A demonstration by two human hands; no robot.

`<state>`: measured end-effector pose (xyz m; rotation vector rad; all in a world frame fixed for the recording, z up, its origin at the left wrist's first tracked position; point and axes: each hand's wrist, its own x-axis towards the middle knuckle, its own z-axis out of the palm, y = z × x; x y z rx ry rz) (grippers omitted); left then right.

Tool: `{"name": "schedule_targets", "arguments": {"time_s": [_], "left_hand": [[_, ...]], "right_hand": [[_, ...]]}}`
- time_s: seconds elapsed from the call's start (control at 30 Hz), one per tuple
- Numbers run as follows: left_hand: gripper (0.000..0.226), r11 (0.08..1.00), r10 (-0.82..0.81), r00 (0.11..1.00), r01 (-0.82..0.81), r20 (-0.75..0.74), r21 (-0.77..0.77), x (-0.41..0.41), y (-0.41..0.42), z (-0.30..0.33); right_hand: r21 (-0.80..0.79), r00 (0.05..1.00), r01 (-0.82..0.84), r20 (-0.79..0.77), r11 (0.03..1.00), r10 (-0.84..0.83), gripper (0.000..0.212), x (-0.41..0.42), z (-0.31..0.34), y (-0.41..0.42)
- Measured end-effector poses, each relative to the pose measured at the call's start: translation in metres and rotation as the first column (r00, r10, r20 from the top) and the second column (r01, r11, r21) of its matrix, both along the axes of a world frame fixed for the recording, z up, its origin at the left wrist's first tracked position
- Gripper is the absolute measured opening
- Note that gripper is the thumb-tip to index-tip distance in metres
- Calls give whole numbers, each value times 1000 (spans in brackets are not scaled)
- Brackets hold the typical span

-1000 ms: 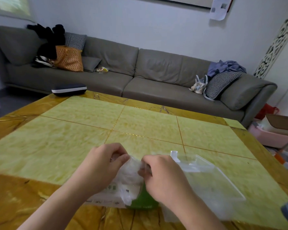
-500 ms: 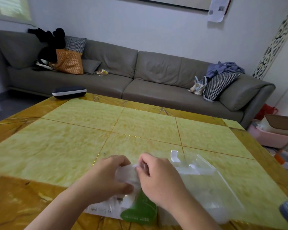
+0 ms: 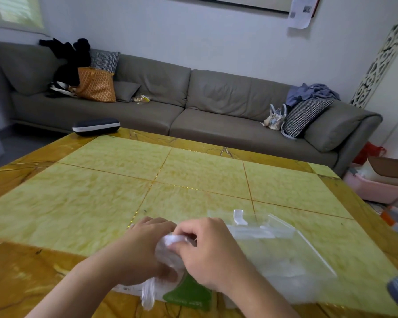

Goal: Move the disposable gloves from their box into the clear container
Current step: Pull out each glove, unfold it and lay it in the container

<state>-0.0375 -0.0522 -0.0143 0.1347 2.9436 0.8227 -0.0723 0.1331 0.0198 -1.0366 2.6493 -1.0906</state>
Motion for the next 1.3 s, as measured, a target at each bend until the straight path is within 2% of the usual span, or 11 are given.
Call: {"name": "schedule_targets", "arguments": {"time_s": [0.07, 0.27, 0.47, 0.6, 0.67, 0.77, 0.87, 1.0, 1.1, 1.23, 1.3], "left_hand": [[60, 999, 29, 999, -28, -34, 28, 0, 0, -1], [50, 983, 138, 989, -131, -46, 129, -3, -6, -2], [37, 974, 177, 984, -174, -11, 147, -3, -7, 6], [45, 954, 244, 970, -242, 13, 175, -3, -12, 8], [54, 953, 255, 967, -255, 21, 165, -2, -12, 10], [64, 936, 256, 966, -256, 35, 243, 3, -5, 20], [62, 820, 182, 980, -193, 75, 539, 12, 2, 43], [50, 749, -30, 999, 6, 24, 662, 22, 7, 68], [25, 702, 29, 1000, -26, 8, 711, 21, 13, 72], [31, 557, 146, 982, -182, 120, 810, 17, 26, 63], [22, 572, 215, 970, -221, 116, 790, 15, 31, 60]], "right_hand": [[-108, 999, 23, 42, 994, -18, 26, -1, 4, 1], [-376, 988, 79, 155, 923, -22, 20, -10, 13, 13], [-463, 982, 20, 176, 886, 71, 18, -9, 17, 19], [-545, 981, -39, 140, 837, 137, 16, -6, 32, 27], [-616, 981, 44, 174, 786, 81, 20, -10, 38, 33], [-691, 933, 254, 361, 677, 19, 29, -20, 40, 42], [-692, 878, 370, 478, 620, 9, 31, -25, 37, 50], [-651, 876, 411, 475, 638, -80, 30, -27, 32, 57], [-633, 879, 409, 467, 657, -98, 21, -27, 31, 57], [-605, 861, 374, 508, 703, -22, 30, -24, 31, 59], [-585, 849, 376, 529, 718, -13, 28, -22, 32, 59]]}}
